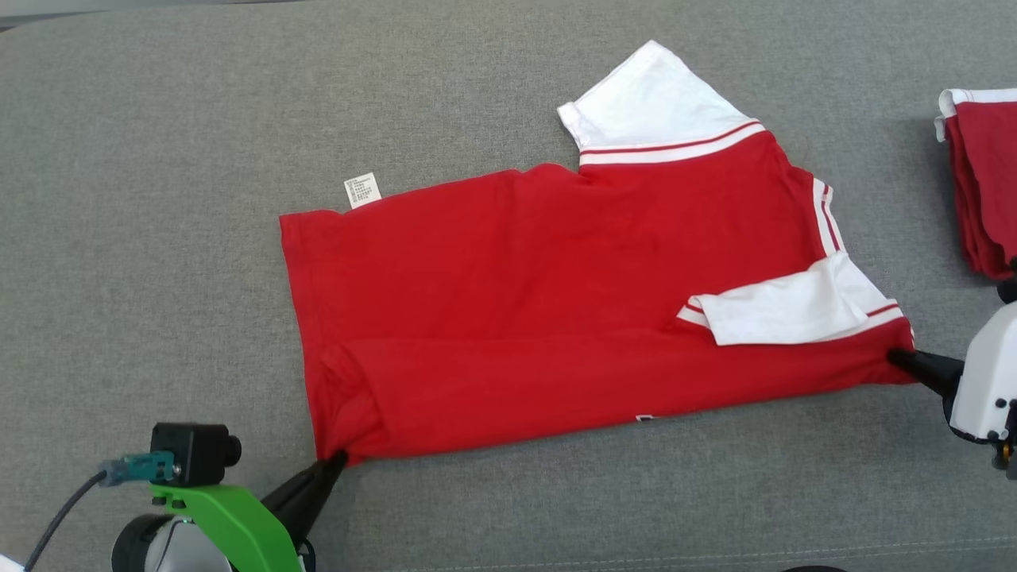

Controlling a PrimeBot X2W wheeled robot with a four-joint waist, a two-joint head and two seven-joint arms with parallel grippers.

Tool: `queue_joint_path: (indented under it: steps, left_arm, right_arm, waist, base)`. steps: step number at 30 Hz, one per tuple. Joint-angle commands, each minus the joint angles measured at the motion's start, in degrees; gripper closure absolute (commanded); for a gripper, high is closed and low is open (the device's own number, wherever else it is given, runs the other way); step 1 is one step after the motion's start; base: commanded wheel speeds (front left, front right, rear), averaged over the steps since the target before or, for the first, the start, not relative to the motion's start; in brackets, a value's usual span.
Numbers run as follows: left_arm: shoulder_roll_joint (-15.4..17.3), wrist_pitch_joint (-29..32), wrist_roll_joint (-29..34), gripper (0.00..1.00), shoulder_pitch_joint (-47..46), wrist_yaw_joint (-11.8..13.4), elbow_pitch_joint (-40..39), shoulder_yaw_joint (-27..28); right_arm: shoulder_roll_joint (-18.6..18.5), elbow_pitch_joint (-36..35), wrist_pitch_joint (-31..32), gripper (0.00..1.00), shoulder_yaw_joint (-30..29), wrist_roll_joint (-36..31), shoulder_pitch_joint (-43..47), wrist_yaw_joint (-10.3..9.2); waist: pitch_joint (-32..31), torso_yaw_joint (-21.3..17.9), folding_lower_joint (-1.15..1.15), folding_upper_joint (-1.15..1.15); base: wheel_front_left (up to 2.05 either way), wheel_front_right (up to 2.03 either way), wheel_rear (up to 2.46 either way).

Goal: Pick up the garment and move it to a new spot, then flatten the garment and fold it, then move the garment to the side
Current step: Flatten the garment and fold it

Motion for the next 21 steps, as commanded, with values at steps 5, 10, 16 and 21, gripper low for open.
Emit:
queue_joint_path:
  steps: [5,10,16,21]
  left_arm:
    - [-0.9,-1.99,-0.38,1.0,4.44,0.56,1.42,-0.97]
    - [-1.11,-2.62,-0.09,0.74,5.41,0.78,2.45,-1.33]
    - [2.14,-2.25,2.61,0.0,2.96,2.52,-0.19,0.52]
    - [3.46,0.47,4.87,0.0,-6.08,3.02,-1.43,2.02]
  right_arm:
    - [1.51,-2.19,1.71,1.0,-3.72,-1.77,5.98,-0.03]
    - [3.11,-4.15,-0.19,0.6,-5.21,-4.37,7.86,-0.03]
    - [1.58,-9.65,0.21,0.0,-5.03,-4.48,3.62,-0.02]
    - [0.68,-12.78,1.64,0.0,-4.7,-6.02,-7.32,-0.02]
  waist:
    - [0.46,-0.05,0.0,0.0]
    - [1.67,0.15,0.0,0.0]
    - [4.11,0.65,0.0,0.0]
    - [8.17,2.58,0.0,0.0]
  base:
    - [0.0,0.0,0.0]
    - [0.0,0.0,0.0]
    - [0.0,0.0,0.0]
    - [0.0,0.0,0.0]
